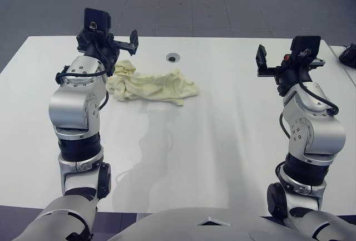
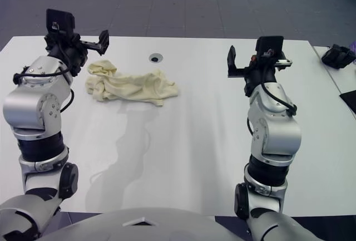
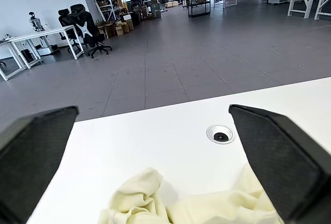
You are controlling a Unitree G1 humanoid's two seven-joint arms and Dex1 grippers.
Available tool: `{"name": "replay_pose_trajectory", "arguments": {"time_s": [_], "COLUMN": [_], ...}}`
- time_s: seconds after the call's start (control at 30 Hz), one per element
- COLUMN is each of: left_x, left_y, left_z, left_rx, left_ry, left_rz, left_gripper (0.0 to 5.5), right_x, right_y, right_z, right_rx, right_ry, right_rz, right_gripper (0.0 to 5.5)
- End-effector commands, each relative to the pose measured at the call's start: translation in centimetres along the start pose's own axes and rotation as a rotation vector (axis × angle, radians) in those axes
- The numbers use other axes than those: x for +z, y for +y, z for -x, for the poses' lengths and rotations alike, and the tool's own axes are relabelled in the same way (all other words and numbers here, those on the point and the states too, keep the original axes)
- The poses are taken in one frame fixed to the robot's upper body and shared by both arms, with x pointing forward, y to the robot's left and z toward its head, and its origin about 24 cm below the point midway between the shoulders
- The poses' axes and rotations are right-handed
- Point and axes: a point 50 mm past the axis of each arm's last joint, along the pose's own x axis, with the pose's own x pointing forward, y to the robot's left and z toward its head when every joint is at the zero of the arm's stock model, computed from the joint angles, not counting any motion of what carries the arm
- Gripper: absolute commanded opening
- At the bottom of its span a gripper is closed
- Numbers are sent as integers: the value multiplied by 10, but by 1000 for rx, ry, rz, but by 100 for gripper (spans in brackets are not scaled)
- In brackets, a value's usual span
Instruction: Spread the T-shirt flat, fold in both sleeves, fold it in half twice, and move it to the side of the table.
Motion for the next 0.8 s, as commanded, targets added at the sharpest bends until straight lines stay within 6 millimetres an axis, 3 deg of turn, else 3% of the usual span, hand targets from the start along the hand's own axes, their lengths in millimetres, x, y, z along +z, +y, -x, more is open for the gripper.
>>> {"name": "replay_pose_trajectory", "arguments": {"time_s": [0.03,0.8], "left_x": [0,-1], "left_y": [2,3], "left_z": [-2,0], "left_rx": [6,0], "left_ry": [3,22], "left_rz": [-19,-34], "left_gripper": [540,540], "right_x": [3,6], "right_y": [-1,3], "right_z": [-2,-3], "right_rx": [-8,-11], "right_ry": [-8,-24], "right_rz": [2,-9], "right_gripper": [539,539]}}
